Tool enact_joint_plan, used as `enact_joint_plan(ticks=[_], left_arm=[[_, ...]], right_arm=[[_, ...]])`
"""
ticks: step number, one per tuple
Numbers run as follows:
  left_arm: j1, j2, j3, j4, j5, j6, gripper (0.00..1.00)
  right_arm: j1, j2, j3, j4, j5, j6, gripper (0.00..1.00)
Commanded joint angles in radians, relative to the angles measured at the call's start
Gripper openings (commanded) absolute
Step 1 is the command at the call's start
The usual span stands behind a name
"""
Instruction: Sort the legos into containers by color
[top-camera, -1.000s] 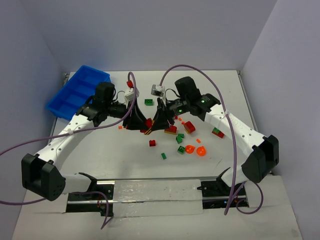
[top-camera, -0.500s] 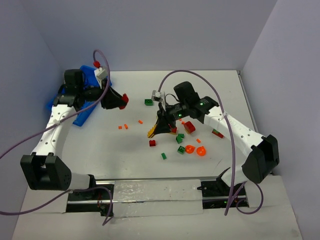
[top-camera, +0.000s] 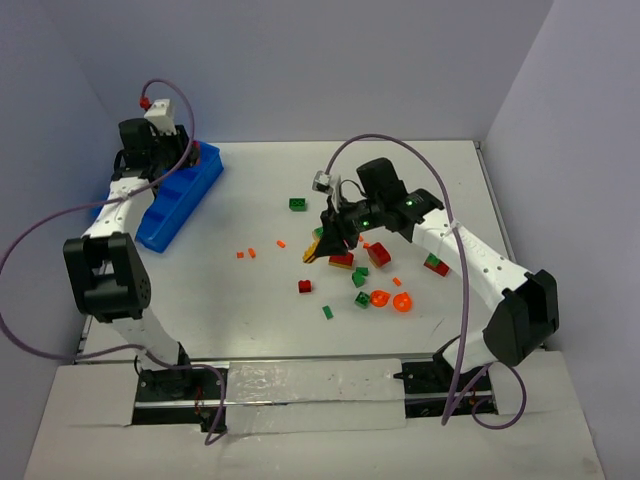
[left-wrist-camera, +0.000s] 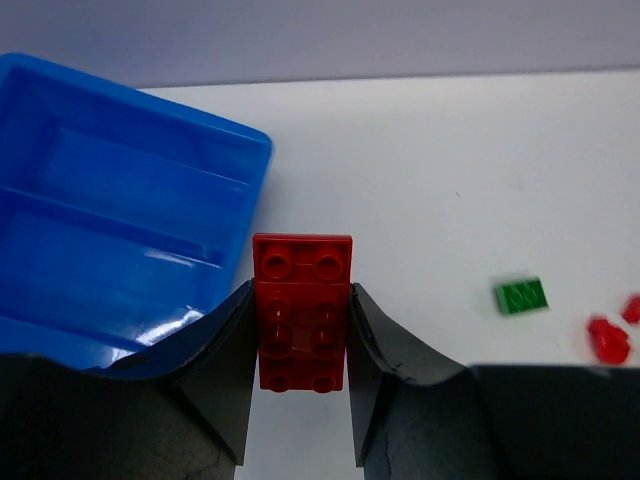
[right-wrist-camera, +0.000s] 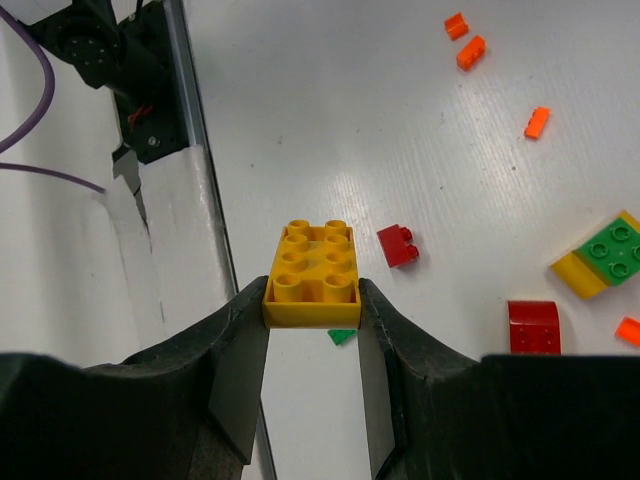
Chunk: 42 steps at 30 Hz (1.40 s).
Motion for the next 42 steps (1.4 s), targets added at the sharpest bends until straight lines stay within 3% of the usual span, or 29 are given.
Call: enact_joint_plan(ticks=[1, 10, 22, 27, 33, 35, 37, 39, 40, 42], left_arm=[[0.035, 0.134, 0.139, 0.211, -0.17, -0.108, 0.0], [0.041, 0.374, 0.263, 0.328, -0.193, -0.092, 0.08], [0.042, 0.53, 0.381, 0.343, -0.168, -0.152, 0.26], [0.041, 0.555, 0.407, 0.322, -0.166, -0.175, 0.61], [0.042, 0.537, 0.42, 0.273, -0.166, -0.163, 0.86], [0.043, 0.522, 0.425, 0.256, -0.154, -0.164, 0.89], [0.047, 0.478, 0.423, 0.234, -0.116, -0.179, 0.87], [0.055, 0.39, 0.4, 0.212, 0.021, -0.198, 0.82], [0.058, 0.36, 0.389, 0.2, 0.097, -0.203, 0.8], [0.059, 0.275, 0.362, 0.131, 0.379, -0.157, 0.77]], right_arm=[[-0.026, 0.008, 0.028, 0.033, 0.007, 0.02, 0.0], [-0.045, 0.048, 0.045, 0.041, 0.003, 0.027, 0.0], [-0.073, 0.098, 0.07, 0.042, -0.017, 0.033, 0.0], [-0.075, 0.104, 0.083, 0.05, -0.013, 0.045, 0.0], [-0.076, 0.097, 0.103, 0.067, -0.011, 0.073, 0.0], [-0.077, 0.094, 0.112, 0.078, -0.007, 0.088, 0.0], [-0.077, 0.083, 0.113, 0.114, 0.0, 0.126, 0.0], [-0.077, 0.067, 0.109, 0.159, 0.005, 0.174, 0.0], [-0.077, 0.063, 0.111, 0.178, 0.002, 0.189, 0.0], [-0.076, 0.061, 0.119, 0.207, -0.024, 0.226, 0.0]])
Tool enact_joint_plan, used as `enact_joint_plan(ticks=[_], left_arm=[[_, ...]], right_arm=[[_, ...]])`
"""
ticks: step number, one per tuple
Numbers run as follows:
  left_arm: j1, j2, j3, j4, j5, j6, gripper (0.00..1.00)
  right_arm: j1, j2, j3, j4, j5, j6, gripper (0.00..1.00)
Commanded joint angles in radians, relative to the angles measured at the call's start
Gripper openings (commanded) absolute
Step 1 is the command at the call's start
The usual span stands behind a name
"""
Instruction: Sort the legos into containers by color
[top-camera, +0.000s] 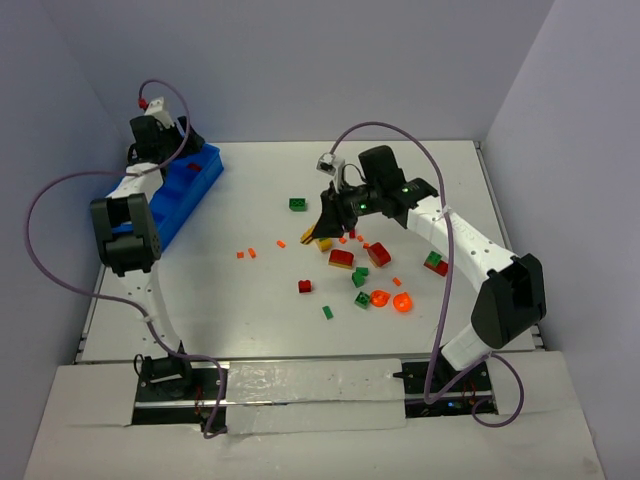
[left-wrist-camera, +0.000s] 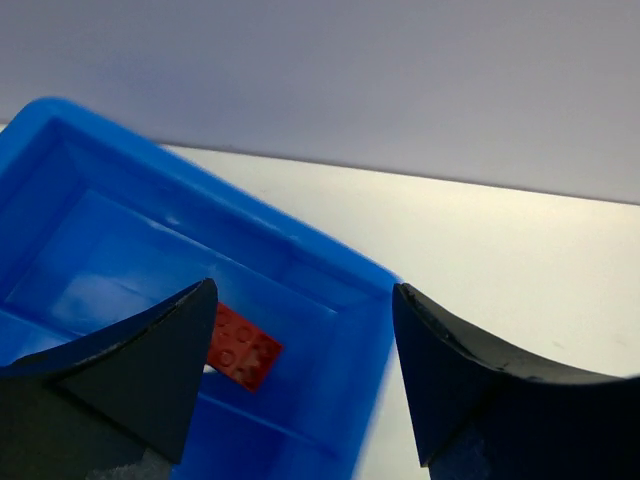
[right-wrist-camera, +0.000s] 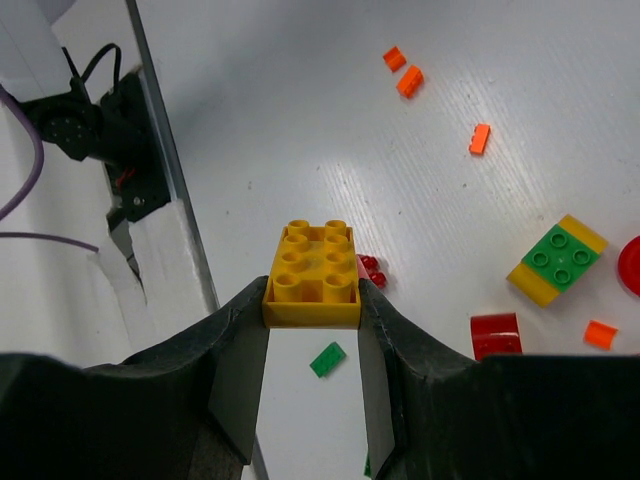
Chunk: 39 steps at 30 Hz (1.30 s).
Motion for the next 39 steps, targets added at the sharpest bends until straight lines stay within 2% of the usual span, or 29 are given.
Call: enact_joint_plan(ticks=[1, 2, 3, 4, 7, 8, 11, 14, 18, 24, 33, 39], left_arm=[[0.01, -0.267, -0.026, -0.097, 0.541, 0.015, 0.76], [0.006, -0.322, -0.075, -0.132, 0.674, 0.0, 0.75], [0.002, -0.361, -0.122, -0.127, 0.739, -0.035, 0.74], [-0.003, -0.445, -0.247, -0.049, 0.852, -0.081, 0.73], [-0.053, -0.619, -0.494, 0.058, 0.954, -0.165, 0.72], [-0.061, -0.674, -0.562, 0.062, 0.971, -0.148, 0.72], [-0.161, -0.823, -0.688, -0.068, 0.963, 0.002, 0.73], [-0.245, -0.904, -0.718, -0.241, 0.879, 0.168, 0.74], [-0.303, -0.919, -0.67, -0.407, 0.809, 0.335, 0.74], [-0.346, -0.923, -0.608, -0.573, 0.75, 0.507, 0.73], [-0.384, -0.914, -0.582, -0.588, 0.705, 0.556, 0.73], [-0.446, -0.884, -0.549, -0.58, 0.555, 0.631, 0.69]], right_arm=[[-0.005, -0.041, 0.06, 0.123, -0.041, 0.107, 0.0], [-0.005, -0.039, 0.063, 0.142, -0.064, 0.137, 0.0], [-0.005, -0.038, 0.062, 0.155, -0.082, 0.153, 0.0], [-0.004, -0.036, 0.057, 0.19, -0.101, 0.184, 0.0], [-0.002, -0.038, 0.029, 0.275, -0.151, 0.265, 0.0], [-0.001, -0.033, 0.028, 0.295, -0.171, 0.284, 0.0], [0.003, -0.004, 0.042, 0.344, -0.24, 0.376, 0.0], [0.007, 0.013, 0.03, 0.44, -0.273, 0.485, 0.0], [0.006, 0.053, 0.027, 0.485, -0.252, 0.605, 0.0], [0.007, 0.122, 0.025, 0.467, -0.192, 0.664, 0.0], [0.009, 0.163, 0.034, 0.483, -0.201, 0.717, 0.0], [0.015, 0.18, 0.04, 0.488, -0.195, 0.774, 0.0]])
